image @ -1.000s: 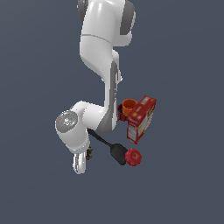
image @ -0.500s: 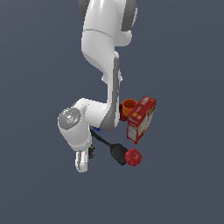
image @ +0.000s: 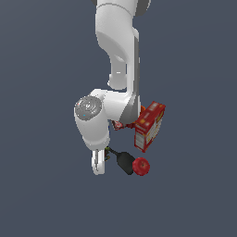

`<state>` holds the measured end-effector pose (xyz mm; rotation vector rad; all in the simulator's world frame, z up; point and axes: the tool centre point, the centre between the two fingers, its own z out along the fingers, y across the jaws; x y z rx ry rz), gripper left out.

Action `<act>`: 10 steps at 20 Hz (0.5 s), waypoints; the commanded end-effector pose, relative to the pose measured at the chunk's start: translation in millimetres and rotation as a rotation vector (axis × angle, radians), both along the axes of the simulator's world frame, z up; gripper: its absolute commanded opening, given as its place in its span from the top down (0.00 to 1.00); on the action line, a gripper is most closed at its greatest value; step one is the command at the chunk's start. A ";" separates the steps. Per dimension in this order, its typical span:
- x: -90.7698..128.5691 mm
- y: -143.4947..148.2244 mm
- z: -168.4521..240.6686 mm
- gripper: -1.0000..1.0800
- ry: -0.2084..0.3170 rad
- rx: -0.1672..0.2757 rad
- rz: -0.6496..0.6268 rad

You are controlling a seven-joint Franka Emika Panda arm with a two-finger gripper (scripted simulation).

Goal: Pick up a designated object from a clutter of objects.

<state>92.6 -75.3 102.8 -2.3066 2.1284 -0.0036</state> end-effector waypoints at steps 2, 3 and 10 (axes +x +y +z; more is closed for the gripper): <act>-7.0 28.7 32.7 1.00 -0.002 0.001 0.001; -9.2 37.2 42.3 1.00 -0.002 0.001 0.001; -24.4 96.2 109.5 1.00 -0.001 -0.001 0.000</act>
